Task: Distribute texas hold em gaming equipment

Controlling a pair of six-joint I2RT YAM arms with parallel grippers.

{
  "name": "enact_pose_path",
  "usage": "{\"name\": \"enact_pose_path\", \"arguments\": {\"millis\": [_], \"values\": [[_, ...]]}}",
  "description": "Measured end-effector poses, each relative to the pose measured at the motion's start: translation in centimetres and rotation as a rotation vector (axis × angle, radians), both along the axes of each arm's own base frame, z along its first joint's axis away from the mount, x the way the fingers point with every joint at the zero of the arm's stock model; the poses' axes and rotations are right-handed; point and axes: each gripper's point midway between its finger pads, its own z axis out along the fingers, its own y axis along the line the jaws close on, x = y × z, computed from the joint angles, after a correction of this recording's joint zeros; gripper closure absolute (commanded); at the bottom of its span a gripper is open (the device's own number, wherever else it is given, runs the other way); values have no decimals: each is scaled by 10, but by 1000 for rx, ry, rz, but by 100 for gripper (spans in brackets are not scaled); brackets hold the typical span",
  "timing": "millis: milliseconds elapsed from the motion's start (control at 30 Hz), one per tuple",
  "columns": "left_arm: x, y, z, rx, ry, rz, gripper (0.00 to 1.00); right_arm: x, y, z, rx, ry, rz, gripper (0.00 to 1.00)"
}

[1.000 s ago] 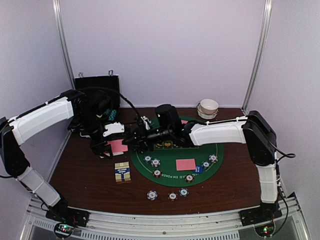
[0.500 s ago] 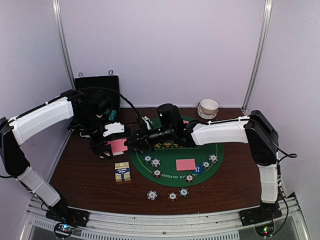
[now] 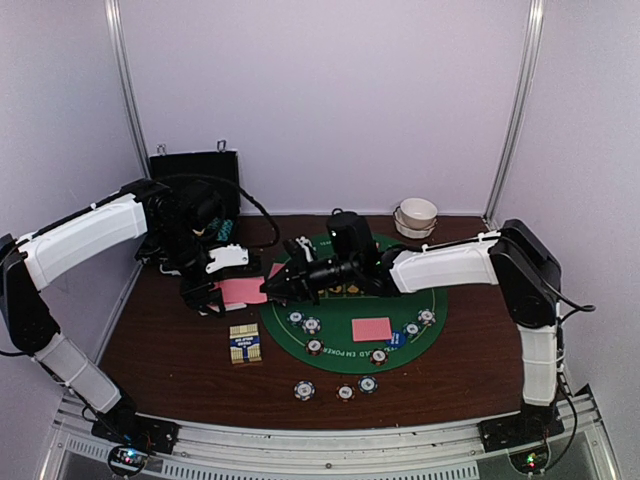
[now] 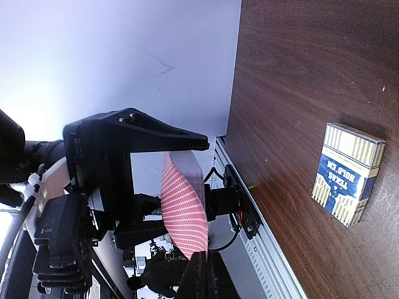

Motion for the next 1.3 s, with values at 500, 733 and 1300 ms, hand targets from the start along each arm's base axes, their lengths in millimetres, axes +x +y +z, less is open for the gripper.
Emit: {"name": "enact_pose_path", "arguments": {"millis": [500,733,1300], "values": [[1,1,0,8,-4,2,100,22,-27,13,84,42,-76,100],[1,2,0,9,-5,2,100,62,-64,26,113,23,-173,100],[1,2,-1,12,-5,3,100,256,-231,6,-178,-212,-570,100]]}}
